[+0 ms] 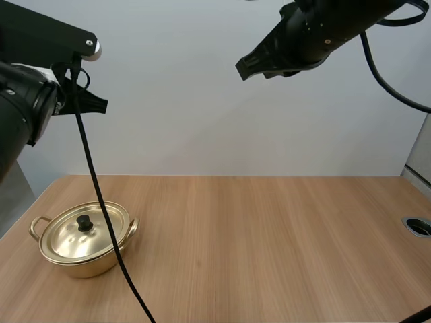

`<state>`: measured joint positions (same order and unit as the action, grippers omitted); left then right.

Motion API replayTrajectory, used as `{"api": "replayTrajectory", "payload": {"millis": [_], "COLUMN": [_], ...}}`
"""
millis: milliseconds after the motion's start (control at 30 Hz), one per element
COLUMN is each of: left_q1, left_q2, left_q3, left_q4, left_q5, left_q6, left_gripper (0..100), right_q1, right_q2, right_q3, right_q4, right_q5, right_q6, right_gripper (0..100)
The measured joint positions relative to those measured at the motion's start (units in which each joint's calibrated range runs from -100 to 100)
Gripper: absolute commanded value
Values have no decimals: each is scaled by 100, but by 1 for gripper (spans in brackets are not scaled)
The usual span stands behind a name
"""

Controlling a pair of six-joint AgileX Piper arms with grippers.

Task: Open the pot, put the car inside, and close it

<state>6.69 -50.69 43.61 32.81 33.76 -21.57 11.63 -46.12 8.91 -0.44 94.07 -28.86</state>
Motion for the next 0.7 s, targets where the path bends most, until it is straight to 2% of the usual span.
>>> {"api": "replayTrajectory", "payload": {"millis": [167,400,533,700], "left_q1": [-323,-829,-933,-934], "left_q2": [-205,-857,-1483,-2394], "left_q3": [13,804,1570,2580], "left_q4": [-82,-91,-91,-91], "left_q5": [738,632,143,-893], "left_q6": [-698,-1422,-1694,-1933], "left_gripper": [0,0,0,0], "right_q1": [-213,-380,-380,-380], "right_q2": [0,0,0,0], "right_q3": [910,2300,3097,4107], "right_q4": [-444,-1014,-931,-361], "right_q5": [-1160,-3043,-4082,-5413], "right_q6": [654,1675,1980,1987], "right_gripper": [0,0,0,0]}}
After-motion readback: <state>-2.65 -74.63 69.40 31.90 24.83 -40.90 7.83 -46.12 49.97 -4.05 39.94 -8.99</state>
